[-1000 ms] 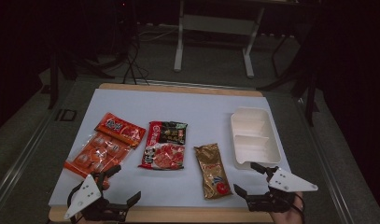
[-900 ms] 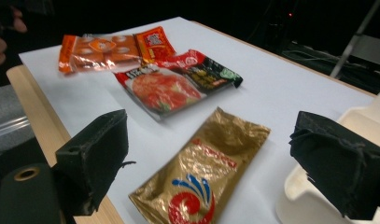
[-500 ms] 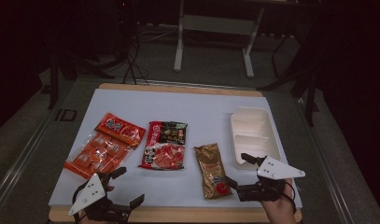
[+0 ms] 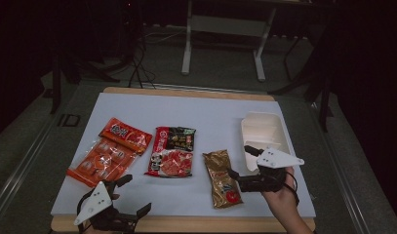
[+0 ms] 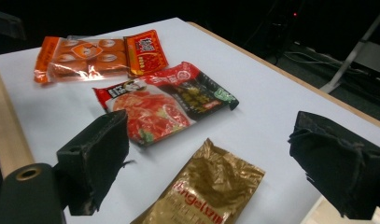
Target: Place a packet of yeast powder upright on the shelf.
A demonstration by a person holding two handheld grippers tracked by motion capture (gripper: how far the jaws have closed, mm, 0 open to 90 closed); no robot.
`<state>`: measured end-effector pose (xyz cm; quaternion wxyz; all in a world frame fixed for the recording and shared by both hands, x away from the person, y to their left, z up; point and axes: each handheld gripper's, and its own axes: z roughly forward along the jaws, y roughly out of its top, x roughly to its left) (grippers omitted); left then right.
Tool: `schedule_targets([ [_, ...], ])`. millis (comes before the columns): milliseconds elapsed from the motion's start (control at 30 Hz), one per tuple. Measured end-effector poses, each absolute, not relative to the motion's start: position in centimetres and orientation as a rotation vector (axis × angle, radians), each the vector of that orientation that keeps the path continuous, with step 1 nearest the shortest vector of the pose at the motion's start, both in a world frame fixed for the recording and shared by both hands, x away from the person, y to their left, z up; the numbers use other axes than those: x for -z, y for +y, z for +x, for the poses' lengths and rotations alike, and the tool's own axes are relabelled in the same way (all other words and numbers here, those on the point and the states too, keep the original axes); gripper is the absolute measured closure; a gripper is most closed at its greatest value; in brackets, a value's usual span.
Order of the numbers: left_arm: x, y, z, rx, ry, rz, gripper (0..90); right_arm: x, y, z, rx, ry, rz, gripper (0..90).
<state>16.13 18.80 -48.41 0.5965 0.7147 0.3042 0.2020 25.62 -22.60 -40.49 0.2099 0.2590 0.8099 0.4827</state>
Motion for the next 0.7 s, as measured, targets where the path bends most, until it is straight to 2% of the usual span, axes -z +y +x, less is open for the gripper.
schedule_targets([
  [267,48.6,18.7,16.1,-0.467,0.7,1.674,0.3,41.3,-21.3,28.0,-1.285,2.263,0.771,12.8],
  [333,48.6,18.7,16.1,-0.467,0.702,1.678,0.3,41.7,-20.9,28.6,-1.275,2.28,0.785,10.2],
  [700,48.7,18.7,16.1,-0.462,0.702,1.685,0.3,43.5,-19.8,31.0,-1.194,2.321,0.915,9.3],
])
